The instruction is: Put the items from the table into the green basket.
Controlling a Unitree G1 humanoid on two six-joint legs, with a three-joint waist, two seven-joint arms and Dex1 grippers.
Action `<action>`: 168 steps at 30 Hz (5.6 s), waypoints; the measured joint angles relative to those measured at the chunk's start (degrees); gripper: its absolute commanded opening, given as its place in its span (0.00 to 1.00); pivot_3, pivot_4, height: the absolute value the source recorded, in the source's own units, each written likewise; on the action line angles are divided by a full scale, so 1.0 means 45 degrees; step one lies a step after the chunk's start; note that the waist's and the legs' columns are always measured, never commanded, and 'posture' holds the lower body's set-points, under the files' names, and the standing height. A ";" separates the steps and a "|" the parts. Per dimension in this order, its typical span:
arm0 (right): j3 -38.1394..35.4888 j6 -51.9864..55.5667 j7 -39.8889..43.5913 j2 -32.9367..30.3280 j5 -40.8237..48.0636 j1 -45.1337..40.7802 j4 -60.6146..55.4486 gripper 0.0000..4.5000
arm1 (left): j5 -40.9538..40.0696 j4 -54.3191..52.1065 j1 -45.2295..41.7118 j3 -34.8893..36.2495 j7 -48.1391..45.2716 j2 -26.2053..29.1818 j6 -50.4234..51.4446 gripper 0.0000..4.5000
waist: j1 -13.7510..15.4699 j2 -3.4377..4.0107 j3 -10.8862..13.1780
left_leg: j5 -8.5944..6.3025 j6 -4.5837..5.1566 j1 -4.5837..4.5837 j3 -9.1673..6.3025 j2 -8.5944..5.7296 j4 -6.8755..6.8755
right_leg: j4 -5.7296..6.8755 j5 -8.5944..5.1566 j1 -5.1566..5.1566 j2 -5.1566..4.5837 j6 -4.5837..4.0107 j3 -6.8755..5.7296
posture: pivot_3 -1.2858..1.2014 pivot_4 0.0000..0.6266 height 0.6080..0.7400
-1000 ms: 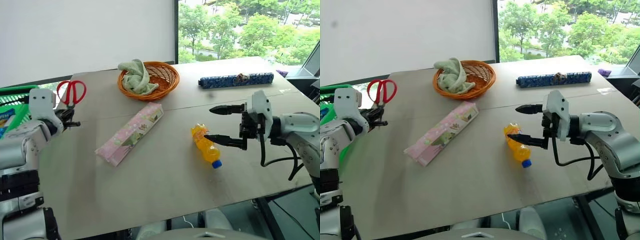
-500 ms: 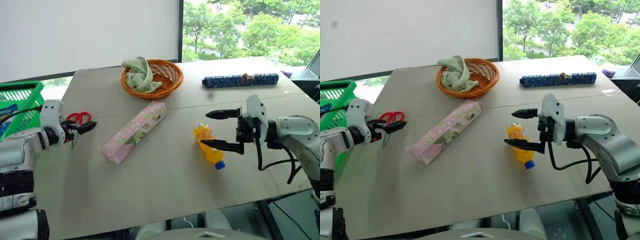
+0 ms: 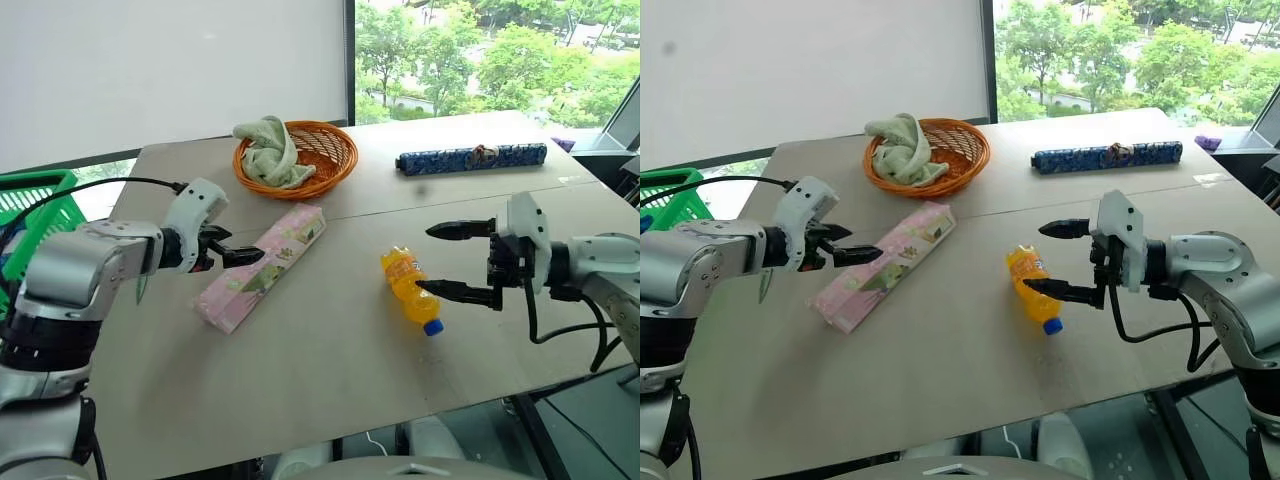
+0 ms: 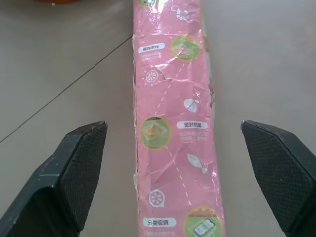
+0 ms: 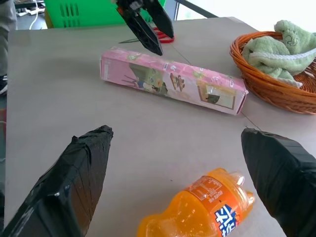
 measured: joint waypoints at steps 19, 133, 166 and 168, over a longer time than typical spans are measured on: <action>-0.0006 0.0253 -0.0358 -0.0003 0.0580 0.0003 -0.0406 1.00 | 0.3631 0.3079 -0.0136 -0.2612 -0.1054 -0.1248 -0.3473 0.31 | -0.0185 0.0131 -0.0092 | 0.0000 0.0001 0.0072 0.0006 0.0000 0.0029 | 0.0007 -0.0047 0.0068 -0.0008 -0.0005 0.0012 | 0.48 0.00 1.00; 0.0101 -0.0629 0.6043 -0.2918 -0.0599 -0.3084 0.5835 1.00 | 1.1121 1.2137 -0.6696 -0.7872 -0.7024 -0.8544 -1.9825 0.71 | -0.2334 -0.0053 -0.0033 | -0.0060 0.0048 0.0157 0.0293 0.0187 0.0067 | -0.0017 0.0055 0.0093 0.0116 0.0090 0.0218 | 0.44 0.00 1.00; 0.1807 -0.4451 0.1807 0.5771 -0.3411 -0.7857 0.8577 1.00 | 1.0481 -0.0668 -0.2290 0.4366 0.3512 -0.6340 -0.0137 0.71 | 0.0821 -0.0040 0.0004 | 0.0006 -0.0066 0.0024 0.0119 0.0172 0.0040 | 0.0027 0.0146 -0.0041 0.0161 -0.0063 0.0066 | 0.56 0.00 1.00; 0.1803 -0.4665 0.1345 0.6173 -0.3618 -0.8261 0.8762 1.00 | 1.0439 -0.0128 -0.2739 0.5152 0.4567 -0.5907 -0.0712 0.71 | 0.0837 -0.0043 0.0001 | 0.0020 -0.0101 0.0026 0.0101 0.0172 0.0020 | 0.0023 0.0150 -0.0042 0.0159 -0.0070 0.0054 | 0.56 0.00 1.00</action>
